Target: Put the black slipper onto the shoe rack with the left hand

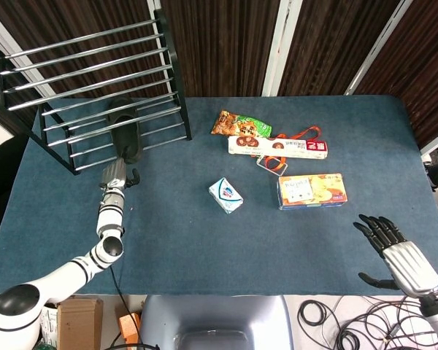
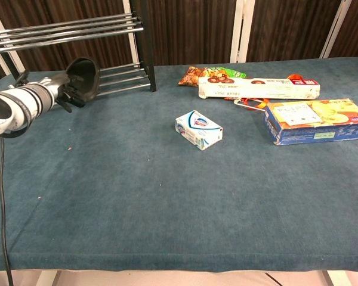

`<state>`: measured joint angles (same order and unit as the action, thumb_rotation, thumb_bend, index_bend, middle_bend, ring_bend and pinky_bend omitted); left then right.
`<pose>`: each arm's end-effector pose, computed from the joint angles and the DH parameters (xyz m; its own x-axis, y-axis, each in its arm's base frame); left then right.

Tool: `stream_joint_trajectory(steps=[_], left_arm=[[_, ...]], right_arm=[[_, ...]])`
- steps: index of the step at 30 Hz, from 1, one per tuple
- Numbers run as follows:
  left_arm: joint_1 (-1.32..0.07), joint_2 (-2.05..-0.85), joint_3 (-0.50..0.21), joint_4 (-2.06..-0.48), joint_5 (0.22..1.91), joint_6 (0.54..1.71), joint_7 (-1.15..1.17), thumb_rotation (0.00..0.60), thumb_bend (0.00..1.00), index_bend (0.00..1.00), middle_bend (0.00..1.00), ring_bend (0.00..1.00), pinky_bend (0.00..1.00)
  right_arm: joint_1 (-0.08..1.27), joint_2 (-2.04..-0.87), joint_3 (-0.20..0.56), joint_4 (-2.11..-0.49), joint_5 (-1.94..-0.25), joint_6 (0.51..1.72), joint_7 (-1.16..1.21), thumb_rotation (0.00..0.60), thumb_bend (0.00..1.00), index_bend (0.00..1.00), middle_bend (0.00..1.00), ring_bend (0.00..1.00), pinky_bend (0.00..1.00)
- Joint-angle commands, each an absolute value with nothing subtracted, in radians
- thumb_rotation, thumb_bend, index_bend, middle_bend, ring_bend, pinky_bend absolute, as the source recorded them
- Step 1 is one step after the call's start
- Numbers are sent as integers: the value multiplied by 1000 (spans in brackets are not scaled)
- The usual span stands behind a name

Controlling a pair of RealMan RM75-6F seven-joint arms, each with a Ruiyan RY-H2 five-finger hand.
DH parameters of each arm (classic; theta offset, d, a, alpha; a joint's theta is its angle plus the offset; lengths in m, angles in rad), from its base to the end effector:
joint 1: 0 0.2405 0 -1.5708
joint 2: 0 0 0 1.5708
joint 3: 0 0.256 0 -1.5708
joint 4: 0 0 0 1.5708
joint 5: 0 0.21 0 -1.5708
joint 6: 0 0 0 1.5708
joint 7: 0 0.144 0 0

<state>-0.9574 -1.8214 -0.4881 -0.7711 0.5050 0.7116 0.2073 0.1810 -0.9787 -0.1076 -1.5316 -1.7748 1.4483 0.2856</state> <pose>-0.1893 0.4718 -0.0130 -0.0324 0.1889 0.9815 0.9656 0.2593 -0.0181 -0.3050 -0.1723 0.1712 0.3888 -0.2075 0.8976 -0.8986 -0.3004 0.3198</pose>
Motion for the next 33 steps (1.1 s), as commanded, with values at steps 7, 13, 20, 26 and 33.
stream_joint_trajectory(steps=[7, 13, 20, 26, 33], left_arm=[[-845, -1690, -448, -1131, 653, 781, 128, 581, 658, 0, 199, 177, 340], [-612, -1413, -311, -1689, 941, 949, 65, 590, 610, 0, 198, 180, 342], [-310, -1124, -39, -1849, 1411, 1263, 35, 599, 524, 0, 34, 30, 214], [-111, -1189, 65, -1605, 1622, 1596, 41, 600, 448, 0, 0, 0, 57], [-114, -1188, 107, -1562, 1713, 1575, 46, 600, 441, 0, 0, 0, 44]], right_arm=[[178, -981, -105, -1536, -1769, 1447, 270, 600, 105, 0, 0, 0, 0], [169, -986, -102, -1544, -1762, 1454, 243, 600, 105, 0, 0, 0, 0], [141, -1004, -79, -1560, -1708, 1472, 166, 600, 105, 0, 0, 0, 0], [121, -1040, -35, -1568, -1588, 1449, 74, 600, 105, 0, 0, 0, 0], [125, -1076, 1, -1579, -1509, 1415, -20, 600, 105, 0, 0, 0, 0]])
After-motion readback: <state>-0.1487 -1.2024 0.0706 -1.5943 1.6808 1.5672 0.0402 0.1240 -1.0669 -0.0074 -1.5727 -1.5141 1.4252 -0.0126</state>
